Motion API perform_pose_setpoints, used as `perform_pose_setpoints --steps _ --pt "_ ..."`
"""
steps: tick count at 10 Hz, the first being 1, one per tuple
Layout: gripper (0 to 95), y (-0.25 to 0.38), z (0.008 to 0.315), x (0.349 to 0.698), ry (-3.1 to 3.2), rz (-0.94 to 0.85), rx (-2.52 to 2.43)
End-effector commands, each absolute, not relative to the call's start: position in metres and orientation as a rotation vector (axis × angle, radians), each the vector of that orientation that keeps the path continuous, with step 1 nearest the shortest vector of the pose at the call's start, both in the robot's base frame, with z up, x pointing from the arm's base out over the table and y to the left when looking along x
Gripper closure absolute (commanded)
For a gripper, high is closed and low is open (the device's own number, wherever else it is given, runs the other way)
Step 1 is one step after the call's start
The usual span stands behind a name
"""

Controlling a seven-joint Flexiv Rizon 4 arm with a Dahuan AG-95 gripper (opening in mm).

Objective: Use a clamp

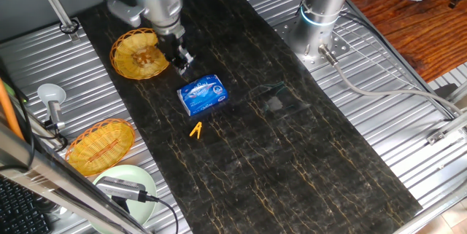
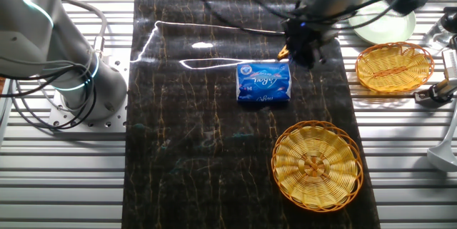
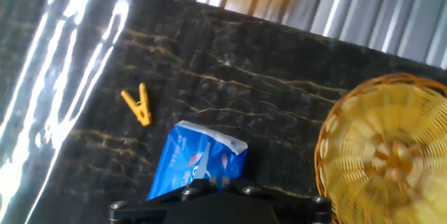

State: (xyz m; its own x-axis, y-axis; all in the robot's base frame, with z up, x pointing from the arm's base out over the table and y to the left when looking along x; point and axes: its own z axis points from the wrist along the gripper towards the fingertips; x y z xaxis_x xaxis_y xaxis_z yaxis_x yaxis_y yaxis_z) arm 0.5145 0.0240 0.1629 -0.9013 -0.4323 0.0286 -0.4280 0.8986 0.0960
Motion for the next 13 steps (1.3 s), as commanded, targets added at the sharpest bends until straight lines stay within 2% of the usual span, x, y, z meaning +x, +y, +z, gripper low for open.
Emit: perform_pose_setpoints --steps 1,13 --pt "95.0 0.0289 0.1559 0.5201 -2.999 -0.124 0.712" --pt "95.0 0.0274 0.1535 0.5171 -2.984 -0.012 0.838"
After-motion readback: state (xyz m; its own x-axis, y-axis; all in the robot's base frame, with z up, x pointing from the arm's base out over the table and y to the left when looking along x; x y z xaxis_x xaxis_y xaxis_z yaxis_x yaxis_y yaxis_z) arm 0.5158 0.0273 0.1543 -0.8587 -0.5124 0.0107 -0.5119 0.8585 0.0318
